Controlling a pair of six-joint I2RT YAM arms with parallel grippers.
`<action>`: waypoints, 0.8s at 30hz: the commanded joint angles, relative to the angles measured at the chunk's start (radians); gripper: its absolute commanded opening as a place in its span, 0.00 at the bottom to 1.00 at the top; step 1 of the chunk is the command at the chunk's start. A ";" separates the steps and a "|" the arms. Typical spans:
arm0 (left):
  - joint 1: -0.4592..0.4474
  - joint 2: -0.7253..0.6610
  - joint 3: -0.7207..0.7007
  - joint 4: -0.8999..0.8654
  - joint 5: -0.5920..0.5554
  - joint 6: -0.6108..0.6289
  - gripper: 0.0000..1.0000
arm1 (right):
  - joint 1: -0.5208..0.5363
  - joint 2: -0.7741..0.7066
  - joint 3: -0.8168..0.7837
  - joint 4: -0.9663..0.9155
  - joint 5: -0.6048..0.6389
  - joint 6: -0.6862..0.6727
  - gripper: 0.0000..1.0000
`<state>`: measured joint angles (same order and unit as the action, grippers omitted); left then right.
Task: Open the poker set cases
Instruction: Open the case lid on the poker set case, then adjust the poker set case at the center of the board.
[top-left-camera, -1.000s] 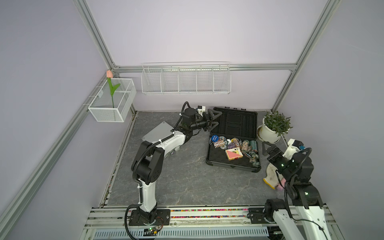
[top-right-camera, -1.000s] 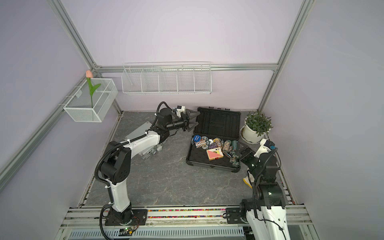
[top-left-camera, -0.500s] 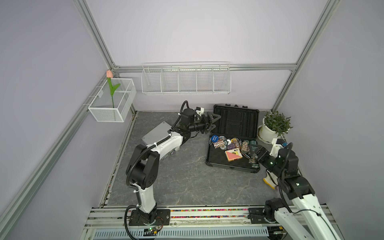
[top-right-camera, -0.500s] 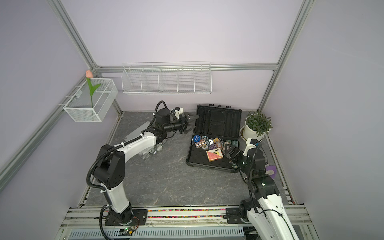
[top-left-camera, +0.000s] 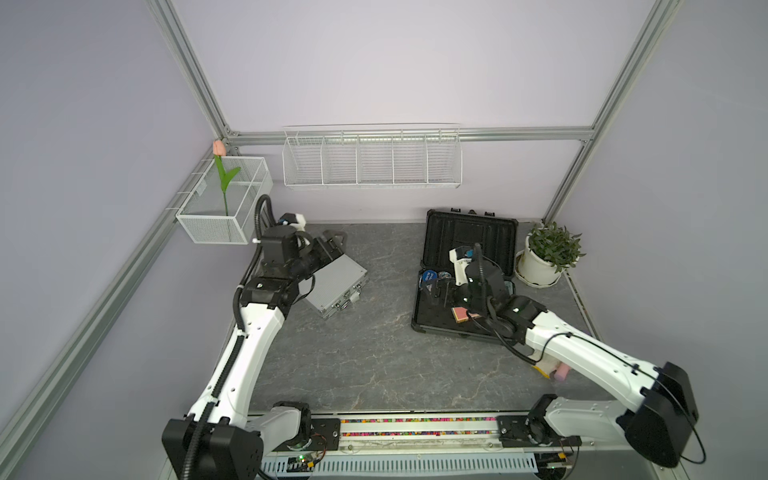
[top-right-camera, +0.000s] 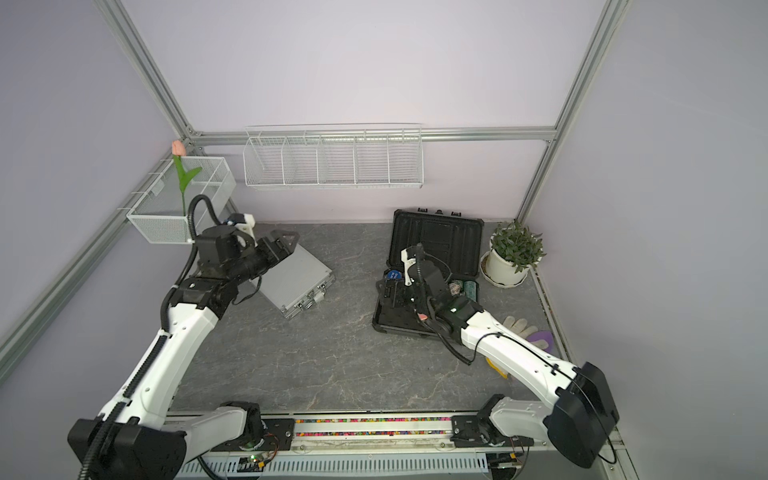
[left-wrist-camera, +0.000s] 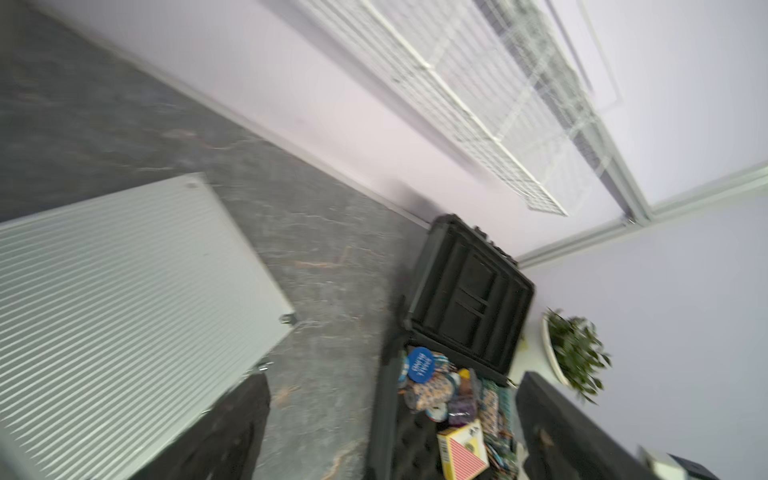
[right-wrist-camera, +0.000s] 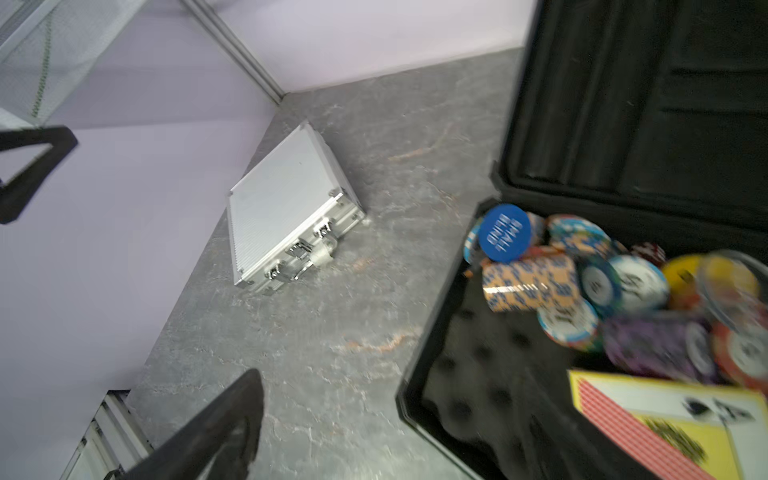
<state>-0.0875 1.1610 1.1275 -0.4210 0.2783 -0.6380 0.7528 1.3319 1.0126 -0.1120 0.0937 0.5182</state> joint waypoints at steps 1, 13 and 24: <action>0.106 0.011 -0.055 -0.080 0.029 0.033 0.96 | 0.044 0.161 0.105 0.153 -0.009 -0.158 0.94; 0.209 0.092 -0.128 -0.039 -0.043 -0.103 0.96 | 0.027 0.784 0.453 0.436 -0.177 -0.029 0.91; 0.228 0.157 -0.194 0.003 -0.056 -0.106 0.97 | -0.001 1.034 0.620 0.602 -0.359 0.159 0.95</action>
<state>0.1322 1.3037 0.9543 -0.4427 0.2104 -0.7273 0.7467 2.3665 1.5795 0.4110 -0.2070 0.6365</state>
